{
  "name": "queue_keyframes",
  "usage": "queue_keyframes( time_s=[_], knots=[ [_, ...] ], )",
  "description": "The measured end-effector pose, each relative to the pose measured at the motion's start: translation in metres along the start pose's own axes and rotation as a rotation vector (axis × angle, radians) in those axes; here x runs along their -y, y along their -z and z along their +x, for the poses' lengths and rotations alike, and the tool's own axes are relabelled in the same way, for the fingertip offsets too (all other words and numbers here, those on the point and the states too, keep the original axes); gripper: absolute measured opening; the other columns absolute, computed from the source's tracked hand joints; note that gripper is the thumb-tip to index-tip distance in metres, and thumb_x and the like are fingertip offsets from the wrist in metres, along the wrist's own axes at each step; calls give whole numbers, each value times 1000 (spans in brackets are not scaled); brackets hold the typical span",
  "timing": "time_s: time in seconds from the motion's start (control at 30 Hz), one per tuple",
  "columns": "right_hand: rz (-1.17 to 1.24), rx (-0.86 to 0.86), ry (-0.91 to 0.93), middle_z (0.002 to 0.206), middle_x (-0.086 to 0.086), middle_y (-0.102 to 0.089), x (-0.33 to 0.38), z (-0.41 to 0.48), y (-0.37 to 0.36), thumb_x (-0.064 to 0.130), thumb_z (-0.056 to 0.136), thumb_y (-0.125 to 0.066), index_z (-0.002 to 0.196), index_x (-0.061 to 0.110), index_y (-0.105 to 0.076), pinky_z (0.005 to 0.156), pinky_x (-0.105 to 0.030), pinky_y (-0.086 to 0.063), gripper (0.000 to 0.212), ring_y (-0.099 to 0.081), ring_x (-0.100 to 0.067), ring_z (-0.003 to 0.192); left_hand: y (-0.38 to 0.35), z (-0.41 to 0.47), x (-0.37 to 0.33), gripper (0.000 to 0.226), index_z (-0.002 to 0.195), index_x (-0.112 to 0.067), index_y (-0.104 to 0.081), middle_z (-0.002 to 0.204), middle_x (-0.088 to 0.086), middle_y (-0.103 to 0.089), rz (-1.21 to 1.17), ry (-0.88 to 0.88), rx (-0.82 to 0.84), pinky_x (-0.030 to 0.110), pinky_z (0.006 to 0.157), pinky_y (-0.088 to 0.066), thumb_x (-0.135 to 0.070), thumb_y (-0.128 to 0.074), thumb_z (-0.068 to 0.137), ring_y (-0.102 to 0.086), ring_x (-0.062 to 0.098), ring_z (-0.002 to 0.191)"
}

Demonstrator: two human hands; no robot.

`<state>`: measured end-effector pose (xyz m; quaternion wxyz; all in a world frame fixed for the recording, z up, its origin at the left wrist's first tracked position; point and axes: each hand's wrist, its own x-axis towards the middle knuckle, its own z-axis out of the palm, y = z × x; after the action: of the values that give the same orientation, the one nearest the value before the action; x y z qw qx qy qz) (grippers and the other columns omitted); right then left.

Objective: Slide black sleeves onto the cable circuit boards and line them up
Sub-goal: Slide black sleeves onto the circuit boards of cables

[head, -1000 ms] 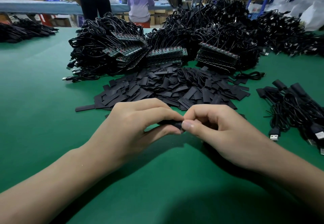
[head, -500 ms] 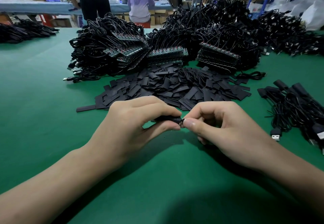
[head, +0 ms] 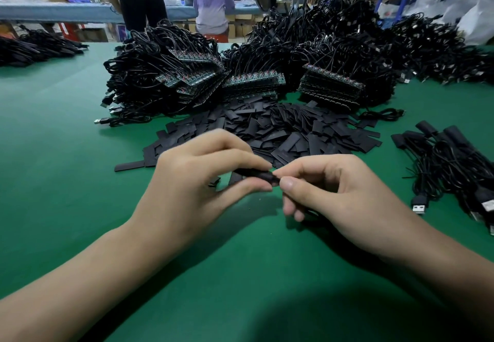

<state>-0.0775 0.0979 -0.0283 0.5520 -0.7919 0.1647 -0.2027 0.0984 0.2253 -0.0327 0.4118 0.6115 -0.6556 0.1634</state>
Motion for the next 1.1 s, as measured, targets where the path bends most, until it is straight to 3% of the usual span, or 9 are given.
queue_keyframes(
  time_s=[0.1, 0.17, 0.3, 0.6, 0.83, 1.1],
  knots=[
    [-37, 2, 19, 82, 2, -78, 0, 0, -3, 8, 101, -60, 110, 24, -70, 75, -29, -56, 21, -69, -11, 70, 2, 2, 3, 30, 107, -18, -79, 100, 2, -63, 75, 92, -61, 20, 86, -48, -34, -83, 82, -62, 13, 91],
    [-53, 6, 20, 86, 4, -79, 0, 0, -4, 7, 102, -58, 113, 25, -68, 79, -26, -57, 23, -72, -11, 73, 2, 2, 2, 37, 112, -18, -78, 101, 2, -63, 92, 105, -77, 16, 87, -45, -34, -82, 79, -61, 13, 92],
    [-47, 14, 16, 85, 3, -79, 0, 0, -5, 7, 102, -58, 112, 25, -67, 78, -19, -54, 23, -72, -11, 72, 1, 2, 1, 49, 123, -13, -72, 105, 1, -67, 82, 83, -76, 12, 93, -43, -34, -83, 80, -62, 9, 96],
    [1, 101, 28, 89, -1, -79, -1, -1, -6, 8, 104, -53, 118, 26, -59, 83, -25, -56, 24, -73, -16, 73, 0, 1, 2, 54, 133, -11, -63, 120, -1, -67, 44, 6, -56, 26, 98, -49, -26, -81, 85, -64, 11, 111],
    [25, 138, 85, 91, -4, -79, -5, -1, -11, 16, 99, -52, 116, 35, -56, 90, -45, -57, 25, -73, -21, 75, -6, 0, 0, 45, 121, -7, -63, 112, 1, -62, -10, 11, -48, 26, 93, -49, -14, -78, 79, -59, 11, 107],
    [75, 158, 99, 86, -7, -78, -8, 0, -12, 17, 98, -55, 108, 36, -55, 85, -36, -59, 21, -74, -23, 74, -11, -1, -4, 38, 106, -9, -60, 106, 1, -60, -87, 37, -59, 18, 92, -43, -10, -79, 74, -58, 5, 113]
  ],
)
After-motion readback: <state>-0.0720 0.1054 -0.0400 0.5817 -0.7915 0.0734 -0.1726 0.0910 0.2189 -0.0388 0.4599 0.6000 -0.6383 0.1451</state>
